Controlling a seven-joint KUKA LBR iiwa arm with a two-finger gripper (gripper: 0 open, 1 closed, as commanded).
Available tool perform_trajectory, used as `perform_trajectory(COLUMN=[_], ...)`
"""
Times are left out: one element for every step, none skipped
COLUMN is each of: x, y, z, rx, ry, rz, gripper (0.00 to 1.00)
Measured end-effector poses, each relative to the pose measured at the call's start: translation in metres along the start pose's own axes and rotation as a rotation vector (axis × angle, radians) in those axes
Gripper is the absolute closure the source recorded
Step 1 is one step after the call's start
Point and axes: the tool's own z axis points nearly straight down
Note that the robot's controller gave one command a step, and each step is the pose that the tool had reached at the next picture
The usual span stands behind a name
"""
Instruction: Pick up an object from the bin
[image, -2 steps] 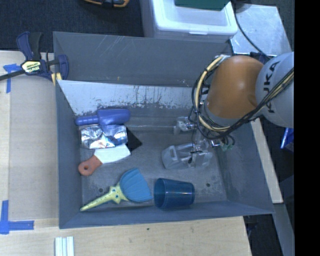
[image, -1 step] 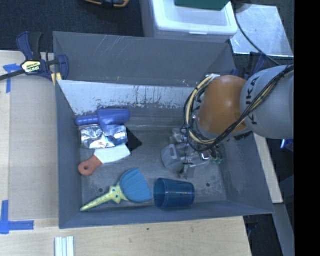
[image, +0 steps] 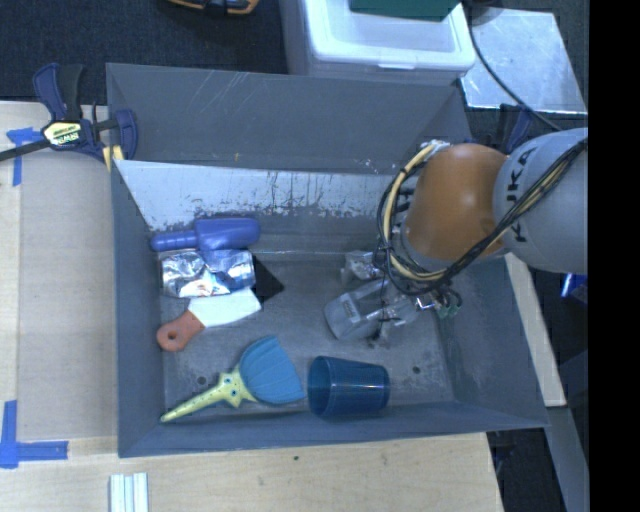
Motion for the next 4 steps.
perform_trajectory(x=[-0.011, -0.011, -0.010, -0.010], y=[-0.006, -0.006, -0.005, -0.006], z=[0.000, 0.000, -0.010, -0.021], rx=[-0.004, -0.004, -0.004, -0.003], ry=[0.019, 0.019, 0.020, 0.019], rz=[0.164, 0.165, 0.165, 0.166], gripper=[1.00, 1.00, 1.00, 1.00])
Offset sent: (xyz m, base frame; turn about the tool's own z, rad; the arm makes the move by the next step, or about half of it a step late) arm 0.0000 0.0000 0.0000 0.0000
